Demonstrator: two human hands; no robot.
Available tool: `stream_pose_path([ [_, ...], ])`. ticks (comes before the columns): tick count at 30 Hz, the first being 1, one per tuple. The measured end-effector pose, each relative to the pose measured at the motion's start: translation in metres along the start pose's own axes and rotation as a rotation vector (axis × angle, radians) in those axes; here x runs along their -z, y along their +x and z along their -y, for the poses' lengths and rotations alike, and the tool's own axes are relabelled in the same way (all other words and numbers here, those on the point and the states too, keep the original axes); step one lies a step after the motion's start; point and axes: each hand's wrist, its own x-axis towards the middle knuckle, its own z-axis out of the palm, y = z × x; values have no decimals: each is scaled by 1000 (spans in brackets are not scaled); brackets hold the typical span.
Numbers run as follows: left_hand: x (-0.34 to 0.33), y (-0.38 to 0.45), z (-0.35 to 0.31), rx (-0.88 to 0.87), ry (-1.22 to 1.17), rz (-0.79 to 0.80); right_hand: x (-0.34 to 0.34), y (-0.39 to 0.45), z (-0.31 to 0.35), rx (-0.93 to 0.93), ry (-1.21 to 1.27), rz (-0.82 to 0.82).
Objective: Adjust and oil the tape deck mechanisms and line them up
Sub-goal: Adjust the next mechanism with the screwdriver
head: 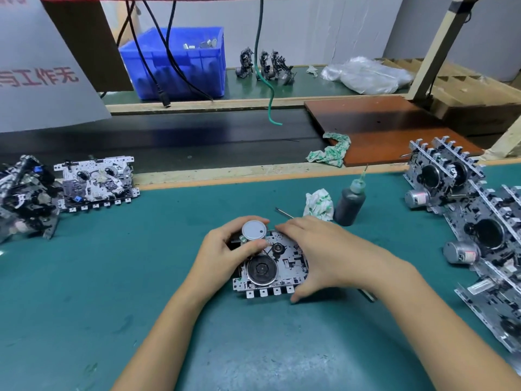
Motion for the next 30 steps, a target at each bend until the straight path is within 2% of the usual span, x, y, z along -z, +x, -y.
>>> stream_pose_path([
  [3,2,-1,2,-22,-11,26,-2,-6,5,50,43,-45],
  [7,8,-2,-1,165,-382,118,-5,-18,10,24,334,-55],
  [12,7,-1,-5,198,-613,171,-8,-25,9,34,1108,110],
  [15,-7,-7,-10,291,-803,306,-17,-23,22,102,1485,95],
  [17,-17,-9,-18,278,-1025,458,-22,-22,30,126,1749,164],
  [18,-18,-10,-17,291,-1074,461,-22,-22,32,98,1826,186],
  [20,-19,-11,-12,328,-1106,426,-21,-21,31,4,1824,183],
  [24,-23,-5,-13,400,-1037,320,-11,-20,24,-89,1428,-114],
  [25,-25,-4,-12,419,-1032,325,-8,-20,20,-90,1383,-141],
  [28,-24,-2,-7,427,-1068,367,-9,-21,9,-104,1438,-2],
  [30,-22,-2,-7,439,-1033,339,-14,-20,5,-143,1414,122],
])
